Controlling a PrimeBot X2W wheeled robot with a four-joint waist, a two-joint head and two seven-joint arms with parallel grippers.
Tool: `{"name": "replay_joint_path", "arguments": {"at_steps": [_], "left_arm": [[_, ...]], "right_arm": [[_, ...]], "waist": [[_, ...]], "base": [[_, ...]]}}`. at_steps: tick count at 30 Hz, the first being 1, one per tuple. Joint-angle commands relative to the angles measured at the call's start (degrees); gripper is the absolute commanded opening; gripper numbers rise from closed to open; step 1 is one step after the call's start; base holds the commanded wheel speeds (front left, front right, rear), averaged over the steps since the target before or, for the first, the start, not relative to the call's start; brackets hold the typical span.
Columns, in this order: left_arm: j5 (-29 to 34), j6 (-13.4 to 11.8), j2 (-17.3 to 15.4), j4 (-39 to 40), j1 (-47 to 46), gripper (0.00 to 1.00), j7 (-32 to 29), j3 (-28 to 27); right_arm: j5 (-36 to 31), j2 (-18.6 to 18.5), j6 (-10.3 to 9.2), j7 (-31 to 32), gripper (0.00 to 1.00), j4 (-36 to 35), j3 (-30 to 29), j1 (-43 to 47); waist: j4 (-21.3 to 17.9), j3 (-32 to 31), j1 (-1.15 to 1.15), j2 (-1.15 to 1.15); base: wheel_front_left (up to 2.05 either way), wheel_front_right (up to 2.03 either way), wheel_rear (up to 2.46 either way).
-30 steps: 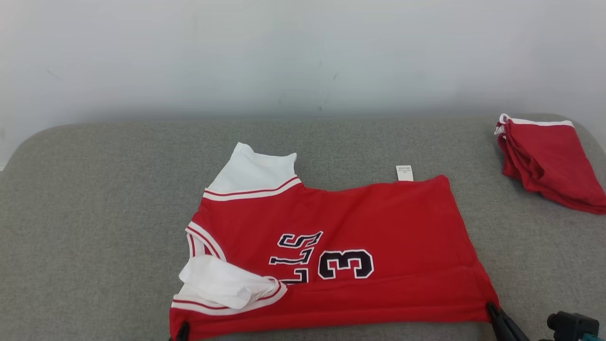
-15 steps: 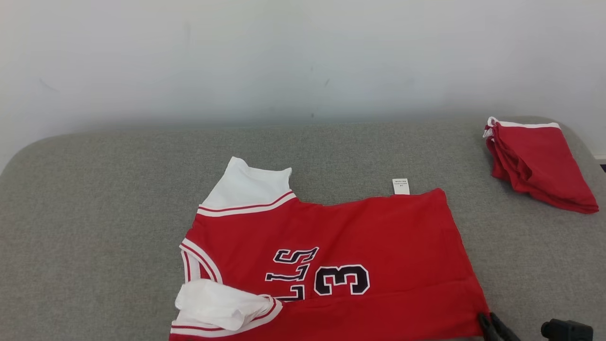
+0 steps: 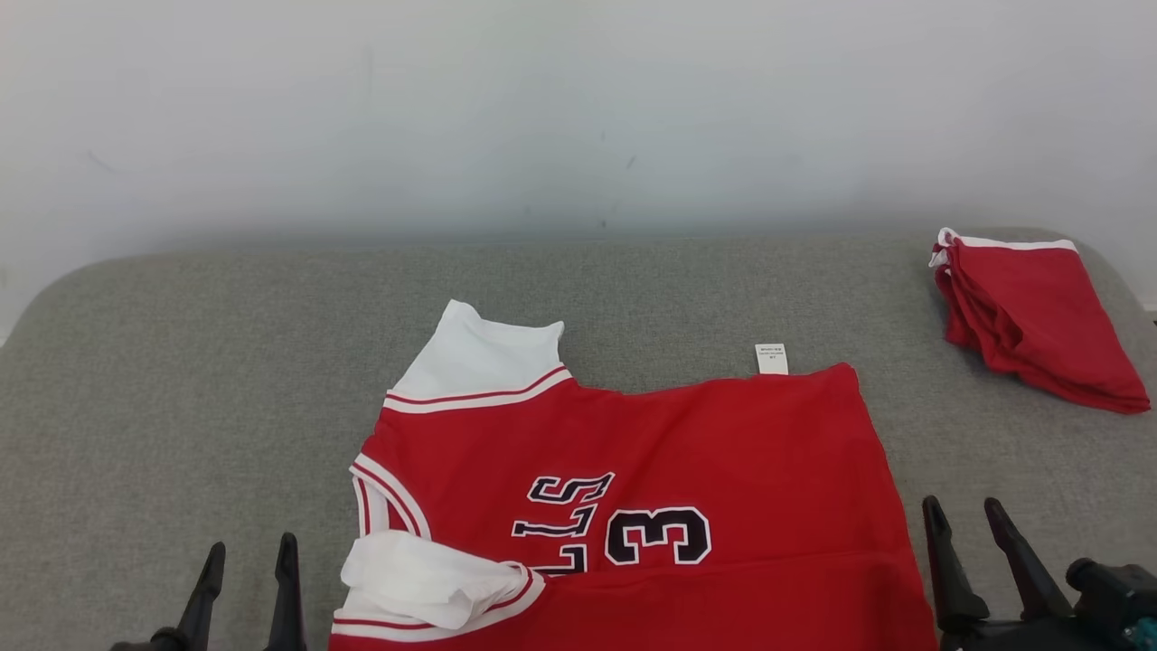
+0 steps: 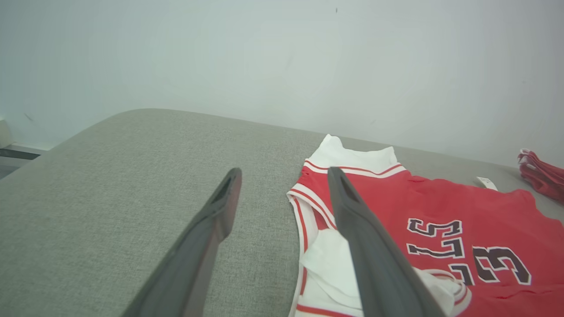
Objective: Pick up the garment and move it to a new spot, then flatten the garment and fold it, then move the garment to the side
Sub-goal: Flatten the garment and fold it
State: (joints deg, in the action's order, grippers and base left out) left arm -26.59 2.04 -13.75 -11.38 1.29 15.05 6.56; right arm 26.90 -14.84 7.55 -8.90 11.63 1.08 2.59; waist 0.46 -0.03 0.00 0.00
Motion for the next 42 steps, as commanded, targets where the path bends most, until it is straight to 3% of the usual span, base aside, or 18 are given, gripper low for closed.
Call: {"name": "replay_joint_path", "arguments": {"at_steps": [1, 6, 12, 19, 27, 33, 42], "left_arm": [[0.77, 0.09, 1.02, 0.64, 1.17, 1.00, 0.15, -0.76], [11.12, 1.59, 5.94, 6.20, 3.89, 1.00, 0.15, -6.86], [18.57, 2.92, 8.61, 7.29, 5.93, 1.00, 0.16, -8.85], [19.18, 4.03, 10.34, 5.41, 6.38, 1.00, 0.16, -11.24], [18.38, 5.00, 10.51, 3.91, 0.10, 1.00, 0.16, -12.98], [15.79, 5.38, 6.60, -0.55, -8.17, 1.00, 0.15, -10.55], [-1.92, 5.40, -10.09, -12.32, -29.17, 1.00, -4.14, 6.14]], "right_arm": [[-0.91, 0.55, -0.16, -0.68, 1.00, -0.21, 0.13, -0.28], [-6.16, 3.55, -0.16, -5.46, 1.00, 0.04, 0.12, 0.12], [-12.75, 7.06, -0.16, -6.27, 1.00, -2.74, -1.01, 1.85], [-16.12, 9.84, -0.16, -6.30, 1.00, -5.16, -1.90, 3.87], [-16.31, 9.67, -0.16, -6.31, 1.00, -3.46, -1.57, -1.14], [-16.22, 9.47, -0.16, -6.31, 1.00, 0.75, -0.21, -7.70], [-15.20, 9.22, -0.16, -6.31, 1.00, 10.80, 4.70, -21.80]], "waist": [[0.03, 0.03, 0.00, 0.00], [0.25, 0.39, 0.00, 0.00], [0.37, 0.82, 0.00, 0.00], [-0.33, 1.84, 0.00, 0.00], [-2.82, 5.31, 0.00, 0.00], [-5.87, 8.92, 0.00, 0.00], [-12.02, 16.13, 0.00, 0.00]], "base": [[0.00, 0.00, 0.00], [0.00, 0.00, 0.00], [0.00, 0.00, 0.00], [0.00, 0.00, 0.00], [0.00, 0.00, 0.00], [0.00, 0.00, 0.00], [0.00, 0.00, 0.00]]}}
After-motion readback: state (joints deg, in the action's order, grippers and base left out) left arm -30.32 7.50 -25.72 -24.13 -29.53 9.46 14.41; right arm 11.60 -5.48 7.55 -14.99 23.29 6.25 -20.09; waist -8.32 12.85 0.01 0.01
